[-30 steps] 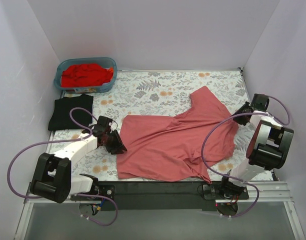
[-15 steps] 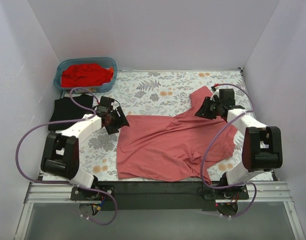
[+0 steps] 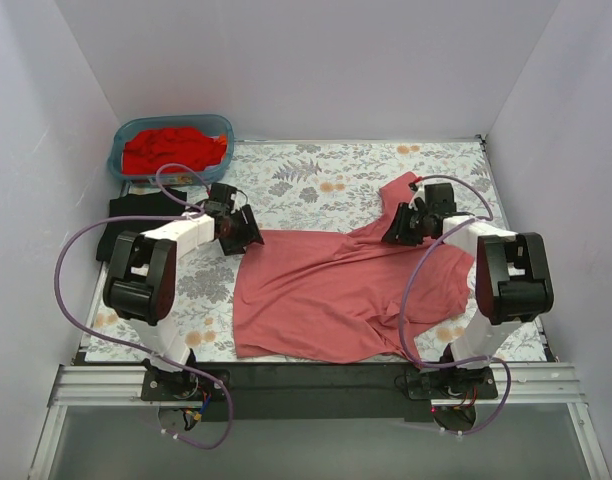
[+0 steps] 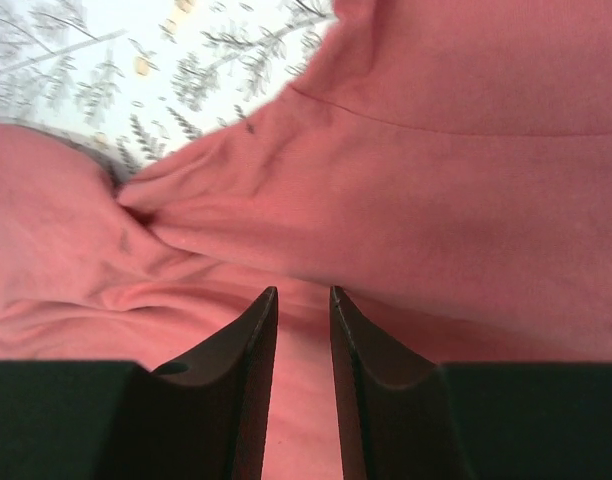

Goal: Fold and stack the t-shirts
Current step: Flatten the tshirt out

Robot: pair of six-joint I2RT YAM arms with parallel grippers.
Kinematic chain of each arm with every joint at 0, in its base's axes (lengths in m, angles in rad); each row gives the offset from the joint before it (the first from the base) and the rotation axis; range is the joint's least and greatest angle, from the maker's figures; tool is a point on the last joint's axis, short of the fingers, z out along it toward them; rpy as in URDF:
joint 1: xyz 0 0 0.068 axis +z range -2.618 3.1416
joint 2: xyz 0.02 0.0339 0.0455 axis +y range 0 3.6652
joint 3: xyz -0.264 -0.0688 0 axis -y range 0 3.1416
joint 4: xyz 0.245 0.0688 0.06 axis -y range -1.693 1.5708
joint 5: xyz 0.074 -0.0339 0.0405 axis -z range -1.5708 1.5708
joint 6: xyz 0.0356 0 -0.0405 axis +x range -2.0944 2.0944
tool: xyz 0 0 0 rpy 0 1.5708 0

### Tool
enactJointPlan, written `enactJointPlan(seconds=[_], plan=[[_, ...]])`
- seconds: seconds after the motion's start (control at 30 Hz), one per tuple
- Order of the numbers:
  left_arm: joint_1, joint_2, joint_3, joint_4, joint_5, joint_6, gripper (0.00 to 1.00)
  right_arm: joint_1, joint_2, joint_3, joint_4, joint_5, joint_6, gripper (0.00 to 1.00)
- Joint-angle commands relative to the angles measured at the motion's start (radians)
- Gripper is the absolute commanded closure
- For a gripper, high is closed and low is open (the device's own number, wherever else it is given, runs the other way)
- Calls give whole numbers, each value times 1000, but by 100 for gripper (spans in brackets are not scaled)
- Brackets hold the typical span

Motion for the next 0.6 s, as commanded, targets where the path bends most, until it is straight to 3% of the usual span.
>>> enactJointPlan(seconds=[0.0, 0.03, 0.07, 0.13, 0.17, 0.23, 0.37, 0.57], plan=[[-11, 63, 5, 10, 22, 21, 42, 3, 55, 24, 20, 17, -25, 66], [-12, 75, 15, 10, 22, 18, 46, 1, 69, 36, 18, 30, -26, 66], [-12, 90, 23, 10, 21, 16, 58, 3, 95, 49, 17, 35, -31, 65], [-12, 136, 63, 10, 6, 16, 71, 3, 129, 73, 15, 47, -34, 65], [-12, 155, 78, 8, -1, 16, 86, 1, 150, 114, 18, 50, -37, 65], [-9, 224, 130, -6, -30, 15, 99, 0, 222, 165, 15, 63, -38, 65], [12, 369, 366, -50, -65, 16, 100, -8, 387, 338, 13, 89, -41, 64], [75, 585, 765, -141, -113, 9, 99, -34, 612, 751, -6, 64, -38, 63]])
